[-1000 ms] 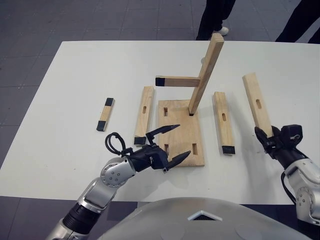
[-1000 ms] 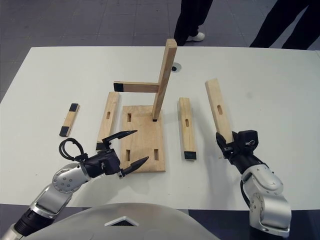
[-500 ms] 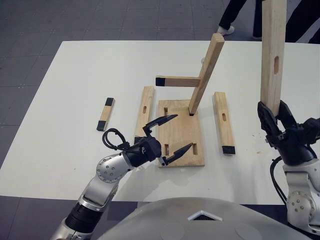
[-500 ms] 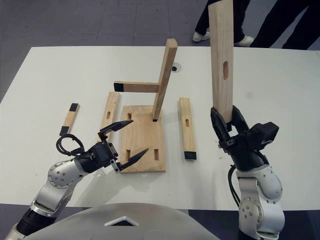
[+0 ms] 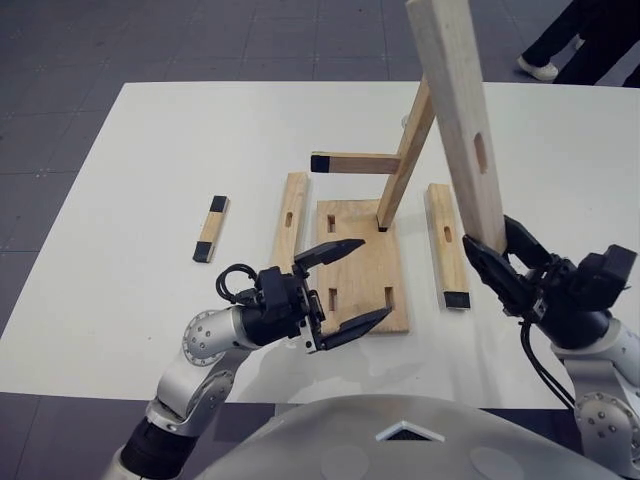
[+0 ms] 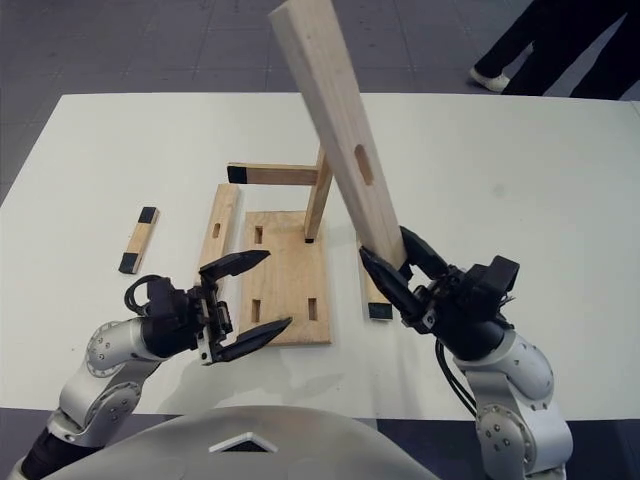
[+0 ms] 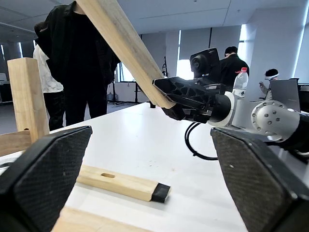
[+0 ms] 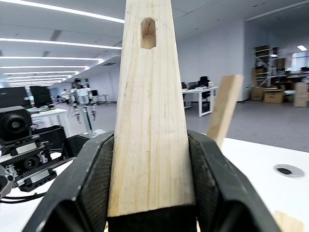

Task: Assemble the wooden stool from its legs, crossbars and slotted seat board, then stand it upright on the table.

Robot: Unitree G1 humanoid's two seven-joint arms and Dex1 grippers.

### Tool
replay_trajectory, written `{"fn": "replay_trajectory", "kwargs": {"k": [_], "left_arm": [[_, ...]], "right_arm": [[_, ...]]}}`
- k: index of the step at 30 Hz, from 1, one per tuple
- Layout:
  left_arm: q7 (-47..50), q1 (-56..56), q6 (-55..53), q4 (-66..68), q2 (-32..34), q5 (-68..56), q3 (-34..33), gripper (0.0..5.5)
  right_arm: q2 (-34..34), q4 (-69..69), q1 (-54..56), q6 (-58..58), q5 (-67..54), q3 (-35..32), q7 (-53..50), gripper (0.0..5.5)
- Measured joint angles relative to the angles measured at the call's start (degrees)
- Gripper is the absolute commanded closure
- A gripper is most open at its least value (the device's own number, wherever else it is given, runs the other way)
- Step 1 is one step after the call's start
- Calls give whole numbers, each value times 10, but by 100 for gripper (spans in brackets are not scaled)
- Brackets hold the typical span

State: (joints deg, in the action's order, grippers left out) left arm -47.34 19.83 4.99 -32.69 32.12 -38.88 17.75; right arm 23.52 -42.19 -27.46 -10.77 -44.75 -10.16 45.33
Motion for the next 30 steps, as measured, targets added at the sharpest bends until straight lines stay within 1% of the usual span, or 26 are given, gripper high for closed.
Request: {"fn": "replay_trajectory", "kwargs": {"k": [5,8,12,16,22,30], "left_arm": [[-16,7,-37,-28,4,-66,-27,94],[-19,7,-51,-30,3,-71,-30,94],[-7,-5,-68,-29,-17,-69,-39,94],[-7,-11,-75,-26,-27,-58,-40,94],[-21,-10,-93,-27,-39,-72,-39,94],[-33,-10,-98,-33,-66,-103,-41,94]], "right_arm": [[44,2,10,-29,-29,29,59,348],[59,10,11,-40,-34,48,85,348],[79,29,23,-60,-39,81,122,348],[82,47,63,-80,-40,109,133,348],[79,73,90,-99,-39,153,143,348],[56,95,117,-123,-42,205,149,348]]}}
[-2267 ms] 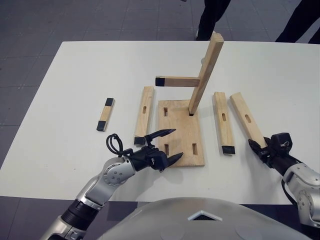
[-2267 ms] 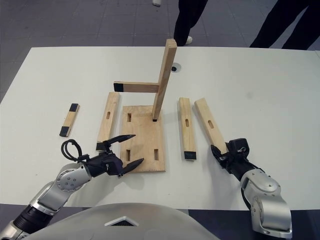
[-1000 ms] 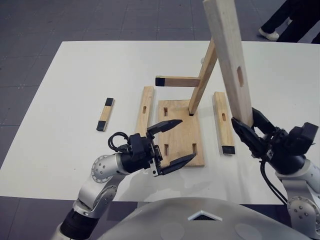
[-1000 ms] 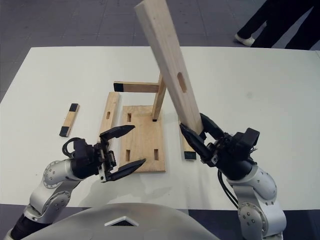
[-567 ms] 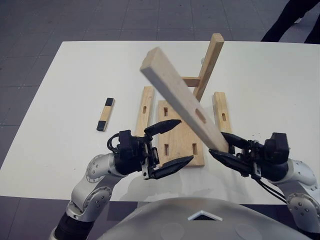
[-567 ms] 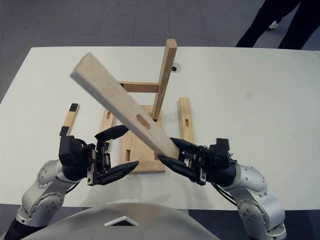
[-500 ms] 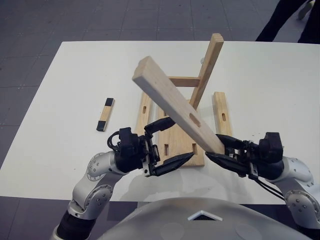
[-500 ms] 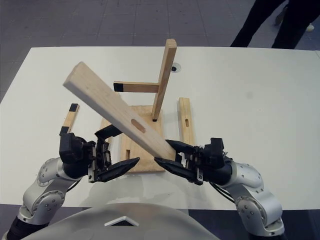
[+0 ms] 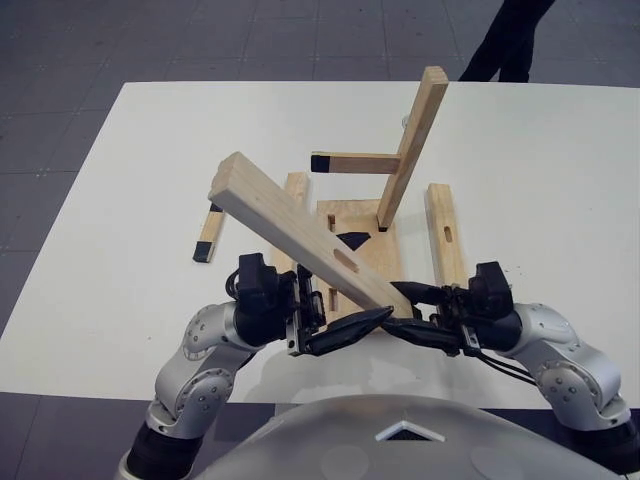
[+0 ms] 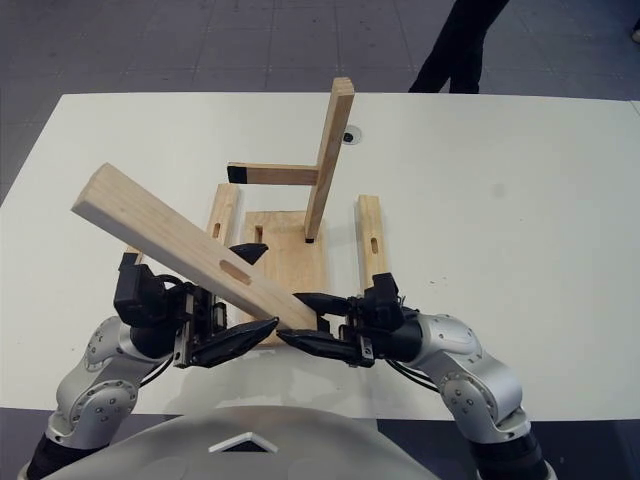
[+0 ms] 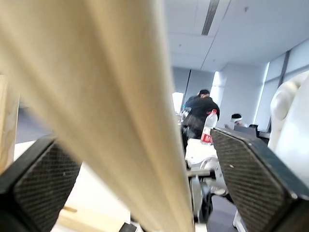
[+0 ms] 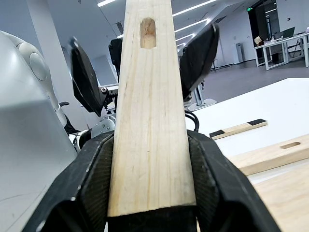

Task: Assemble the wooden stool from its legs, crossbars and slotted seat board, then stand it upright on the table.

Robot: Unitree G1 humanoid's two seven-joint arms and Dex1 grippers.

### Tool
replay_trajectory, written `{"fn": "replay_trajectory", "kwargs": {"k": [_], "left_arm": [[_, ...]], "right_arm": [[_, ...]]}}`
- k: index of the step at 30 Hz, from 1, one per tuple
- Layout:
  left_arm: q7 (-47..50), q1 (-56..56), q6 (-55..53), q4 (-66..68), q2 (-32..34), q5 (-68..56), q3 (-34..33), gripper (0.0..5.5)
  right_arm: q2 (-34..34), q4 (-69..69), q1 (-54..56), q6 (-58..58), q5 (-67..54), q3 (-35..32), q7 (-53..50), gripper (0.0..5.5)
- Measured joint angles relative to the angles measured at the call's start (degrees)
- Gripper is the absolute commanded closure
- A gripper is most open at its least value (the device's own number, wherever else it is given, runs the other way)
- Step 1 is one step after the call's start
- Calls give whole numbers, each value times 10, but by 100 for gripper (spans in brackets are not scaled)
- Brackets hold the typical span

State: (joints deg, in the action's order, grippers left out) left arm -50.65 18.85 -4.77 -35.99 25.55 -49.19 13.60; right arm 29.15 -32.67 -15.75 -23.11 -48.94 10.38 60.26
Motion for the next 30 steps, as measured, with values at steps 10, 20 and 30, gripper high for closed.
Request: {"fn": "replay_trajectory", "kwargs": {"k": [10,20,30], "left_arm": [[-8,1,0,9,-10,6,-3,205],[-32,8,-6,14,-9,2,-2,321],[-45,16,-23,13,-3,-19,-9,336]], "right_arm": [[-22,7,16,-20,-20,16,0,348],[-35,7,30,-20,-8,24,0,348],[-40,32,50,-12,-1,43,20,348]]}}
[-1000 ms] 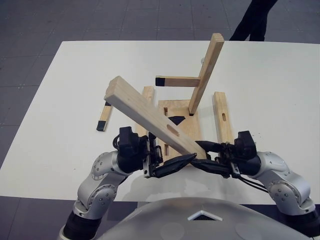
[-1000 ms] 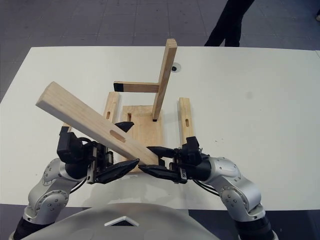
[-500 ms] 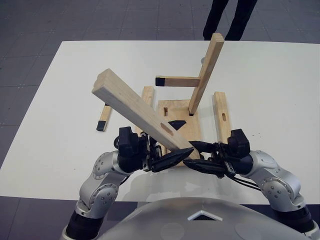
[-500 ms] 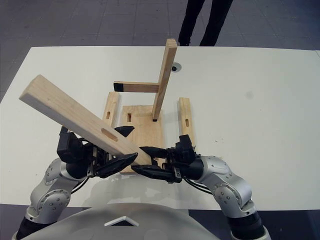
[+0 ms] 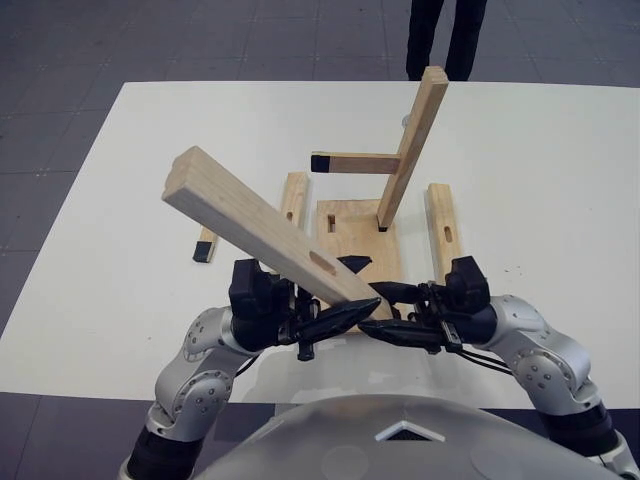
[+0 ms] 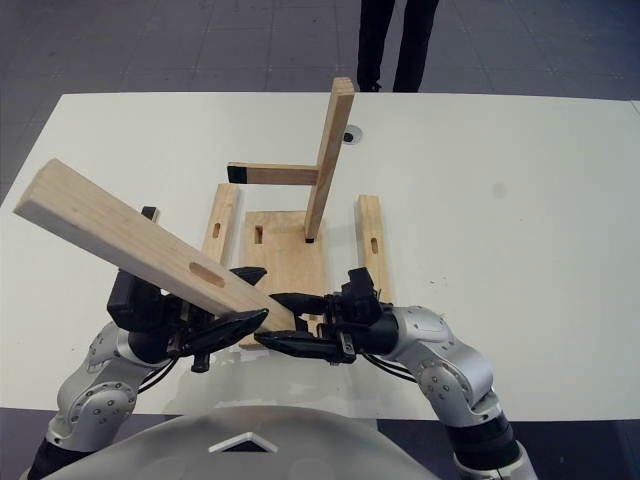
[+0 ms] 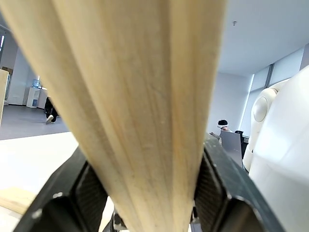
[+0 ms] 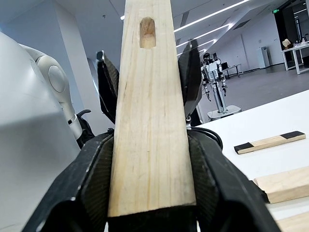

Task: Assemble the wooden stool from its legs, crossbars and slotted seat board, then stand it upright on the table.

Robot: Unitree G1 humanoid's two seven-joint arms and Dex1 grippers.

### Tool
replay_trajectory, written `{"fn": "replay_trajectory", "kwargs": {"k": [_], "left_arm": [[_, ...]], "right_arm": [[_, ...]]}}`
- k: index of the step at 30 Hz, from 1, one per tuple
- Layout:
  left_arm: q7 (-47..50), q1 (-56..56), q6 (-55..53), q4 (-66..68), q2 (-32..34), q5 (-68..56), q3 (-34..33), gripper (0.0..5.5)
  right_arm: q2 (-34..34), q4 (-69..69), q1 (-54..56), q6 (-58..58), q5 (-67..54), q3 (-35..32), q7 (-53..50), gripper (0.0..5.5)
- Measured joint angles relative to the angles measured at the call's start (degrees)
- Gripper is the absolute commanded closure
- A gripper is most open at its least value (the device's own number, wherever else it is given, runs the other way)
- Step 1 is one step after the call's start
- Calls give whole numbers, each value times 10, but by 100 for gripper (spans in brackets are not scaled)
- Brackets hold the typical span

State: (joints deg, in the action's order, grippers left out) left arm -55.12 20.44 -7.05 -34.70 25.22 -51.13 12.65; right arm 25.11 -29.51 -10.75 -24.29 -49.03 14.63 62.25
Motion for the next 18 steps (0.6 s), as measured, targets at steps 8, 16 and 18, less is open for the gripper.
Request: {"fn": "replay_trajectory", "kwargs": {"k": [8,16,18], "left_arm": [[0,-1,-15,0,-1,-3,-12,338],[8,-13,-16,7,-17,10,-16,344],[10,-13,-16,7,-20,15,-17,344]], "right_arm": [[-4,19,7,21,17,14,9,348],[4,11,5,27,39,14,-9,203],[7,9,5,32,51,14,-8,203]]}}
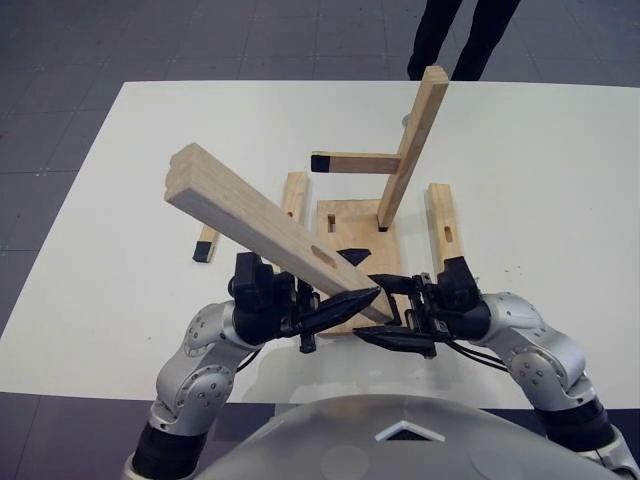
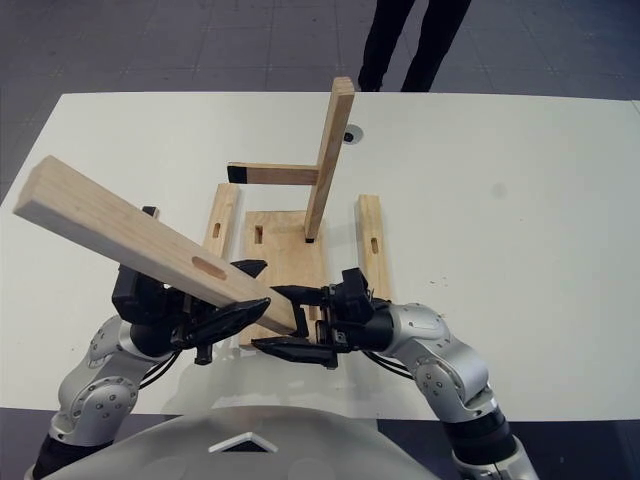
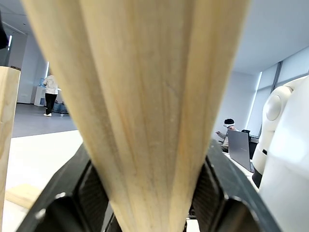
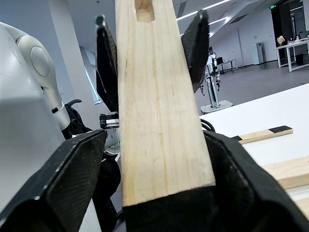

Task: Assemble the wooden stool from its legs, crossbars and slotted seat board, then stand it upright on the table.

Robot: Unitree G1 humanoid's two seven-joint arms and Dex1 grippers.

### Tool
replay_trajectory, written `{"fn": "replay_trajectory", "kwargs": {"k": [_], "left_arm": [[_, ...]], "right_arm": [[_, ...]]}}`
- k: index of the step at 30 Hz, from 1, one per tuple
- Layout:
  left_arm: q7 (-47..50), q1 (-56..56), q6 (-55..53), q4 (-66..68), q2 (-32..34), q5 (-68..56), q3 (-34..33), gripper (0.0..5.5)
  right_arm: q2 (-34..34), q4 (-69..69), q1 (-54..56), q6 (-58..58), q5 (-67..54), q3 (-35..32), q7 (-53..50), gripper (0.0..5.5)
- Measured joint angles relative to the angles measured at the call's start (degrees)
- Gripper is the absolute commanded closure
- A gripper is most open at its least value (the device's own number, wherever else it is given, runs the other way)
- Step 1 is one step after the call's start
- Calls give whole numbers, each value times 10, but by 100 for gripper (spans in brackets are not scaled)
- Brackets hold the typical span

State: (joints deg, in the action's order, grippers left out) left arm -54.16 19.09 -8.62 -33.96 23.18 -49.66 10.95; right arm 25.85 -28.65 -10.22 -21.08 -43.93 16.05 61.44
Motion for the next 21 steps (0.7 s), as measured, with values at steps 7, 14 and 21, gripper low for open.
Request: {"fn": "replay_trajectory", "kwargs": {"k": [7,14,21], "left_arm": [[-1,-2,1,0,4,11,-23,344],[-8,-8,11,15,27,26,-88,344],[-11,-26,49,68,44,109,-113,344]], "right_arm": [[23,2,-7,27,40,-31,-1,203],[85,54,-42,97,169,-65,-14,203],[82,103,-21,169,330,-34,-94,265]]}}
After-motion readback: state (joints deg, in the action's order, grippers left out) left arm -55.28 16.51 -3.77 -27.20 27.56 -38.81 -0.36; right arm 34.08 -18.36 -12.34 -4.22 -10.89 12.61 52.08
